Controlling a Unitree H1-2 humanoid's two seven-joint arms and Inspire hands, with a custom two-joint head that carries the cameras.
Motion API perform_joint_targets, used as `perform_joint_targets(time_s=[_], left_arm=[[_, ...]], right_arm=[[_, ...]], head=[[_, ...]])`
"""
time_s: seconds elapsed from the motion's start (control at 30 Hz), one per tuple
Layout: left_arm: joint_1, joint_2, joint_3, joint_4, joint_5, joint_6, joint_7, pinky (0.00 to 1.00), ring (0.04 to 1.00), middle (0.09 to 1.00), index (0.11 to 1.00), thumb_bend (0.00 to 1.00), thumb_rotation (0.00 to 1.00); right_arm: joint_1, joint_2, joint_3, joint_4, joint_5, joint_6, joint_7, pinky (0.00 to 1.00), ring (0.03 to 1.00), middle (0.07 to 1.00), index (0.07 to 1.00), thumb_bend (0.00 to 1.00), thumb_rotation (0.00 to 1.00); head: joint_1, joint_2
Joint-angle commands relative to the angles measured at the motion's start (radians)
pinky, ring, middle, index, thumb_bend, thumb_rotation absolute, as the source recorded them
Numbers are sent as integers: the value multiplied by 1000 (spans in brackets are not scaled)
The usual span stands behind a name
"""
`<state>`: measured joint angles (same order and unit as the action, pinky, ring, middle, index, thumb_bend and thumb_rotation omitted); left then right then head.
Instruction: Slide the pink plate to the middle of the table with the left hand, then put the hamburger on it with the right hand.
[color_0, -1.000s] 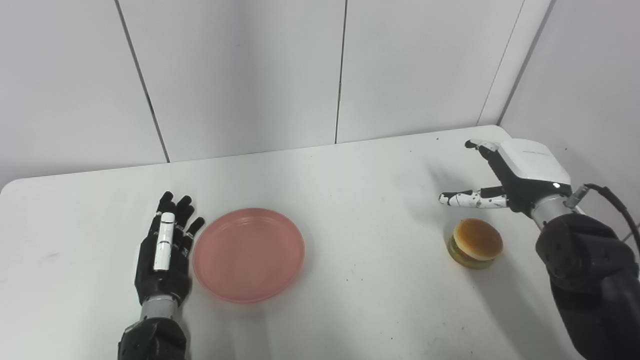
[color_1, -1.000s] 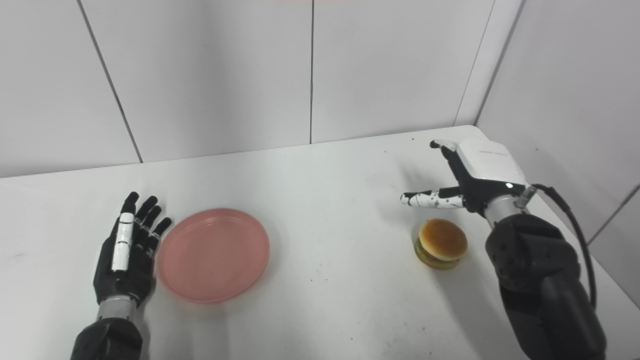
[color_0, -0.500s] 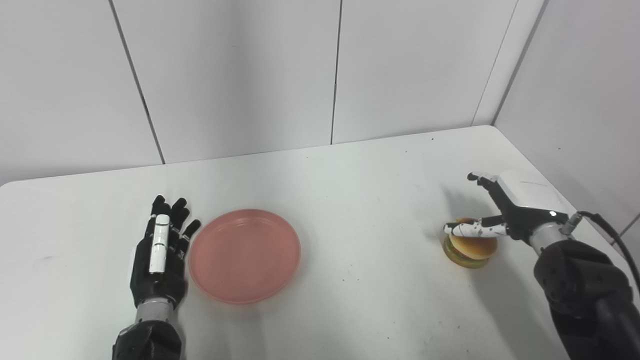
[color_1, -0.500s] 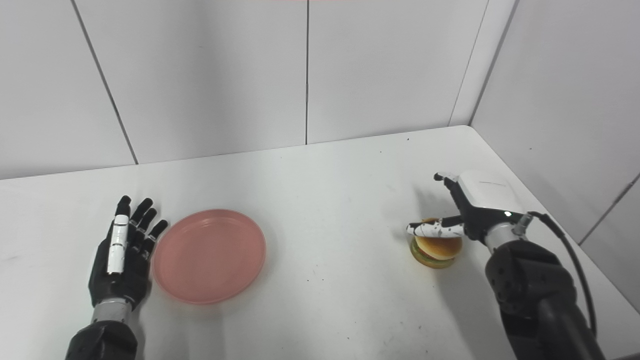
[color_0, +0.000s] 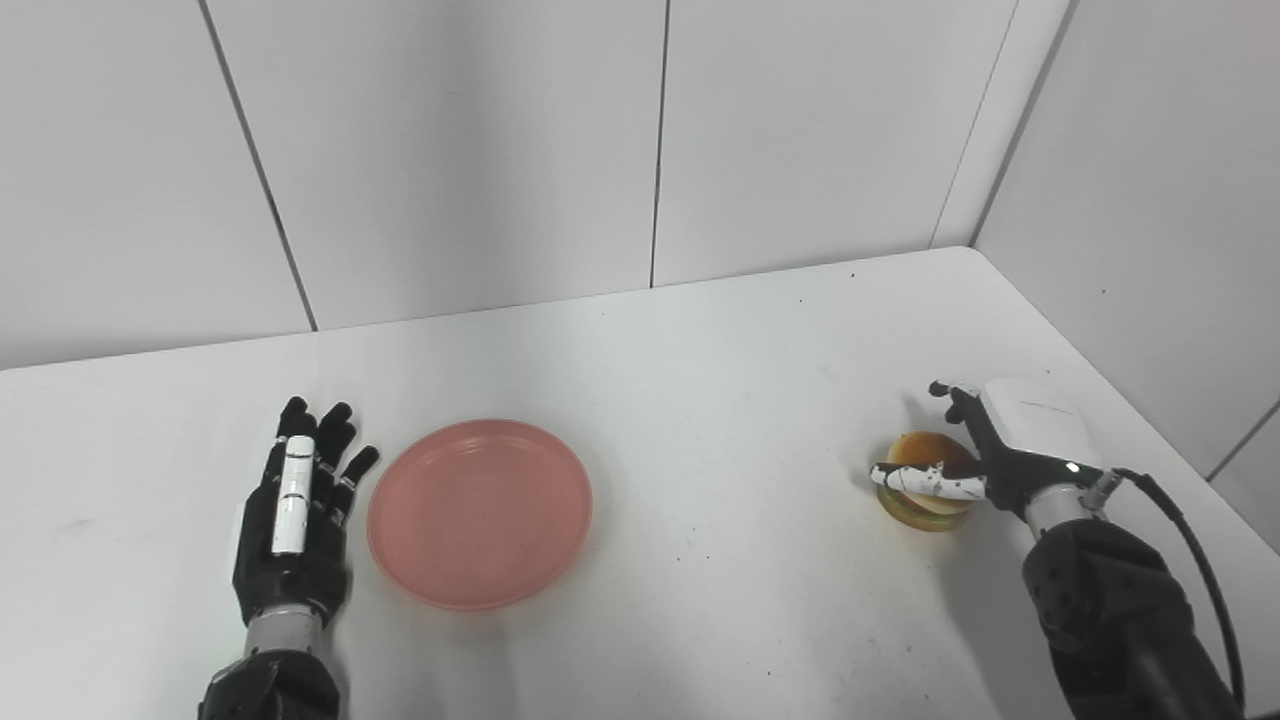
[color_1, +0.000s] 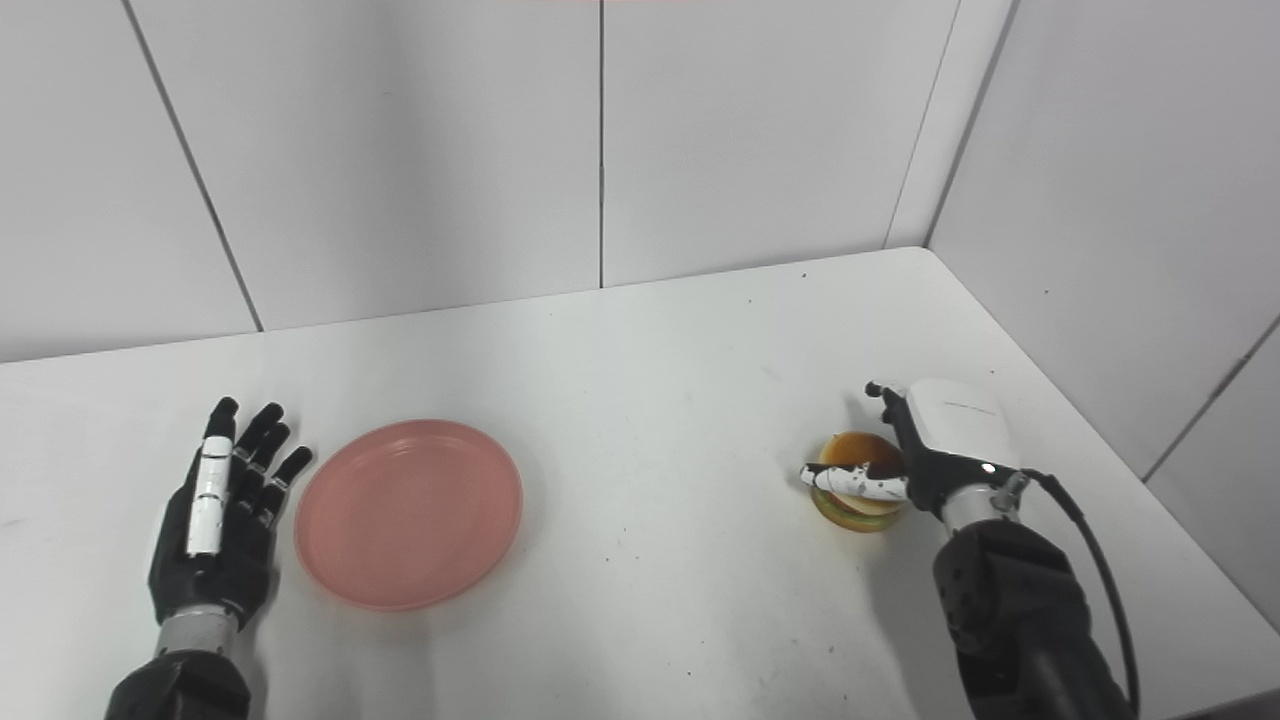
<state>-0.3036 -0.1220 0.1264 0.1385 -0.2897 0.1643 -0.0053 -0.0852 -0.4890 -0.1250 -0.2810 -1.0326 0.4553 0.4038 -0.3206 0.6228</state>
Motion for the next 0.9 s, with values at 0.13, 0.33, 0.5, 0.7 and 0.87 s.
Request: perform_joint_targets(time_s=[0.13, 0.33, 0.5, 0.7, 0.87], left_arm=[[17, 7, 8, 18, -1, 35, 15, 821, 914, 834, 917, 656, 600], [11, 10, 10, 21, -1, 35, 14, 824, 904, 820, 900, 664, 596], [9, 8, 6, 12, 0, 42, 16, 830, 900, 815, 866, 672, 601], [4, 7, 6, 16, -7, 47, 9, 852, 916, 838, 882, 663, 618], [0, 5, 6, 10, -15, 50, 10, 857, 926, 848, 890, 649, 616]], right_arm=[[-4, -33, 1, 11, 31, -27, -86, 669, 698, 749, 823, 1000, 695], [3, -53, 11, 8, 39, -20, -104, 635, 693, 749, 817, 1000, 688], [15, -74, 11, -5, 60, -15, -88, 653, 725, 779, 822, 1000, 693], [39, -93, 8, -58, 102, -1, -27, 611, 747, 813, 824, 1000, 617], [77, -94, 11, -103, 113, -2, -16, 546, 723, 816, 814, 1000, 561]], head=[[1, 2], [2, 3], [5, 6], [14, 10], [19, 9]])
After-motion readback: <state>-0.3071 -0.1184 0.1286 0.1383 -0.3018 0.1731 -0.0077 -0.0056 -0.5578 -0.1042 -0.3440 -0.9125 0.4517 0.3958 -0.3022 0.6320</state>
